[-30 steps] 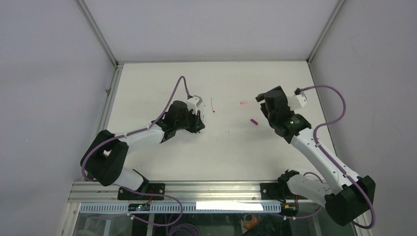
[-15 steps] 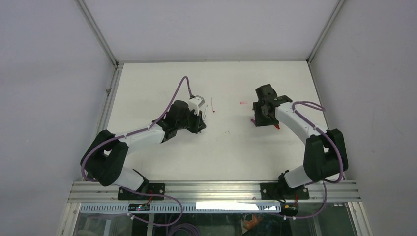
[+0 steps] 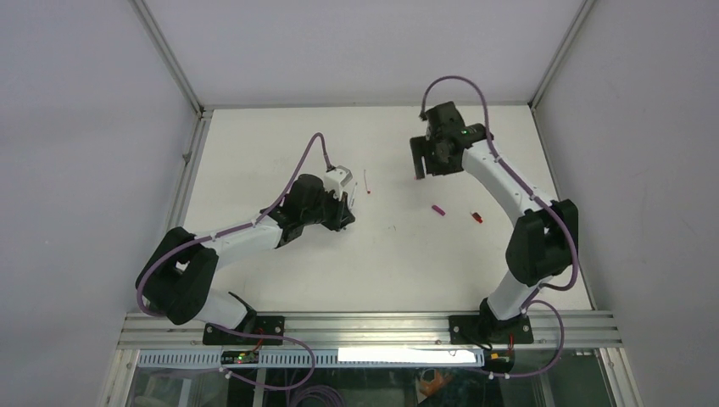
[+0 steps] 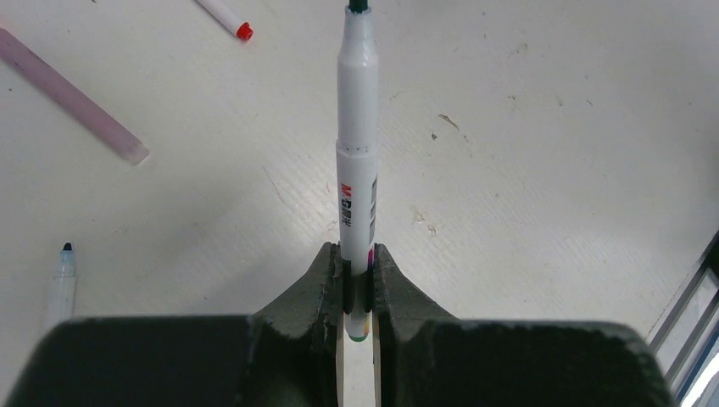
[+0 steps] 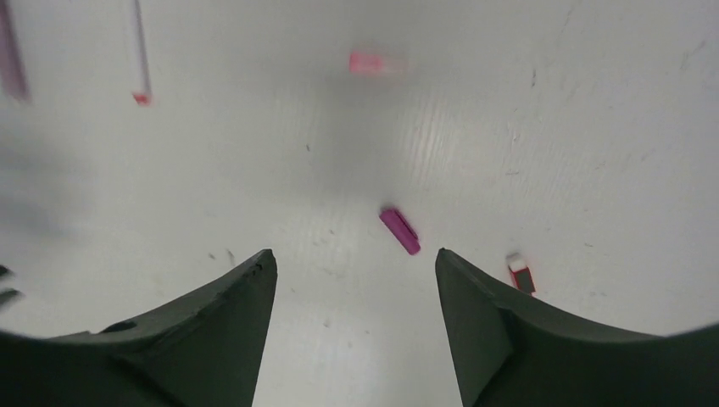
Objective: Insert the pens into the pen caps
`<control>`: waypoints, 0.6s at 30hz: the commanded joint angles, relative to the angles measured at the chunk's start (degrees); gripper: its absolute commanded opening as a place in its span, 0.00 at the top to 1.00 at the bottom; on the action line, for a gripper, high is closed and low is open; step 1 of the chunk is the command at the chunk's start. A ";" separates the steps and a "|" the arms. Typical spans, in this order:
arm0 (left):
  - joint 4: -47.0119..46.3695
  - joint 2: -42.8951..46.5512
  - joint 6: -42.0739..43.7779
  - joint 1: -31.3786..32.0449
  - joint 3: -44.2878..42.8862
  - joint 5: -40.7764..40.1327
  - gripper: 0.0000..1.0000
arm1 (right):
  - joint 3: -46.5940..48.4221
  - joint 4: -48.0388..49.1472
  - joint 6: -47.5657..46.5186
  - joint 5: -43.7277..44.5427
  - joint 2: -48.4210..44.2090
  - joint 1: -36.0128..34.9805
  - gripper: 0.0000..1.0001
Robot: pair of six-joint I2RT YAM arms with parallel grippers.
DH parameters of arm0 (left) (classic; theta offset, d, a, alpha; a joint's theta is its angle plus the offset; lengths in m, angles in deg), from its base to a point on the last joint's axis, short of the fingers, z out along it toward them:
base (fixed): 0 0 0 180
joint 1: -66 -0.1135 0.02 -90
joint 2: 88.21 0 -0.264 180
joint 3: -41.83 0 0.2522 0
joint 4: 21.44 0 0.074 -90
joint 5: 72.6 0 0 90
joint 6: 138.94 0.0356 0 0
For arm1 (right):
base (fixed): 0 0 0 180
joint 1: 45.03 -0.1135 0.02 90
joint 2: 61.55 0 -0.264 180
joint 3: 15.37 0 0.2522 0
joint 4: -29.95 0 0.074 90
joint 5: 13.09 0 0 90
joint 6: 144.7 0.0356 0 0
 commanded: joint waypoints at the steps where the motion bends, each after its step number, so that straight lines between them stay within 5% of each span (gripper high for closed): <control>1: -0.90 2.59 2.63 0.66 -0.55 1.53 1.00 | -5.97 -12.41 -24.86 1.76 1.53 -2.90 0.29; 10: 0.51 2.98 3.92 0.66 -0.36 1.57 1.00 | -18.78 1.39 -28.65 -3.11 -2.17 -1.17 0.31; 18: -0.10 2.42 3.35 0.66 -0.35 2.33 1.00 | -21.73 14.15 -29.86 -6.24 -1.22 0.91 0.46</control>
